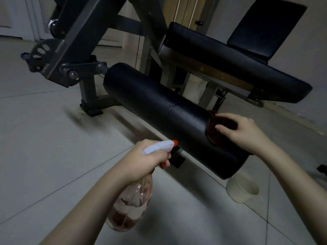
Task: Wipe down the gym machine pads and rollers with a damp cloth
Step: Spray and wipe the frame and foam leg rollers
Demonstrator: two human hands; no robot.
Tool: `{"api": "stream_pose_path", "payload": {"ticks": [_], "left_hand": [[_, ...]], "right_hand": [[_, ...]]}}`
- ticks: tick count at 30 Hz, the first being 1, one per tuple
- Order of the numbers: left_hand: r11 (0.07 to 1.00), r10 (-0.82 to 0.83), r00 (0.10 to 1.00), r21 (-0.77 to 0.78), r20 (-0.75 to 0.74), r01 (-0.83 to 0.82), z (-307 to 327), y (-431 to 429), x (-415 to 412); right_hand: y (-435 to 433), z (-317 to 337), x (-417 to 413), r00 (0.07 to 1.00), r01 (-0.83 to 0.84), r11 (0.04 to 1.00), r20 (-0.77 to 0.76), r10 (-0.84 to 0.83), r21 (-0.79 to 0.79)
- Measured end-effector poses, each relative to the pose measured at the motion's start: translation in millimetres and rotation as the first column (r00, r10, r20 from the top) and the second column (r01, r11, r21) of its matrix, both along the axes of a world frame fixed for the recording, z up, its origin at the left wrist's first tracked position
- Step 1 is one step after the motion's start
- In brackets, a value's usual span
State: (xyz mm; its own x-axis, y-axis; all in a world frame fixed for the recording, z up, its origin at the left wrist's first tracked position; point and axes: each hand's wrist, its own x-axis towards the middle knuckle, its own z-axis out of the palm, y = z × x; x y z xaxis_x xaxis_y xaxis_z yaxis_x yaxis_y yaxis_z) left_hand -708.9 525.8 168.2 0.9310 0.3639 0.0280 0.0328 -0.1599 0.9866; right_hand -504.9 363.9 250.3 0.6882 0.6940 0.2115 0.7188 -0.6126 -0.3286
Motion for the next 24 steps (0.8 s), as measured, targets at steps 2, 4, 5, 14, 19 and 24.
{"api": "stream_pose_path", "payload": {"ticks": [2,4,5,14,19,24], "left_hand": [[0.999,-0.01,1.0,0.04,-0.009,0.01,2.3,-5.2,0.3],[0.998,-0.017,0.999,0.06,-0.036,0.019,3.2,-8.7,1.5],[0.997,-0.028,0.999,0.065,-0.042,0.031,4.0,-10.2,1.9],[0.984,-0.105,0.989,0.13,-0.107,0.118,0.6,-17.3,2.4],[0.971,-0.162,0.983,0.163,-0.091,0.175,-2.9,-14.9,-0.3],[0.985,-0.11,0.989,0.123,-0.095,0.121,-4.9,-9.7,-0.7]], "right_hand": [[1.5,1.5,2.1,1.0,0.012,1.0,-0.022,-0.012,-0.004],[4.0,2.0,4.6,0.999,0.017,1.0,-0.038,-0.017,-0.01],[4.9,1.9,5.7,0.999,0.021,1.0,-0.038,-0.021,-0.001],[5.2,-4.6,4.4,0.998,0.053,0.998,-0.042,-0.052,0.037],[5.0,-13.2,2.7,0.996,0.051,0.992,0.07,-0.059,0.113],[1.4,-13.5,3.0,0.996,0.023,0.994,0.083,-0.032,0.105]]}}
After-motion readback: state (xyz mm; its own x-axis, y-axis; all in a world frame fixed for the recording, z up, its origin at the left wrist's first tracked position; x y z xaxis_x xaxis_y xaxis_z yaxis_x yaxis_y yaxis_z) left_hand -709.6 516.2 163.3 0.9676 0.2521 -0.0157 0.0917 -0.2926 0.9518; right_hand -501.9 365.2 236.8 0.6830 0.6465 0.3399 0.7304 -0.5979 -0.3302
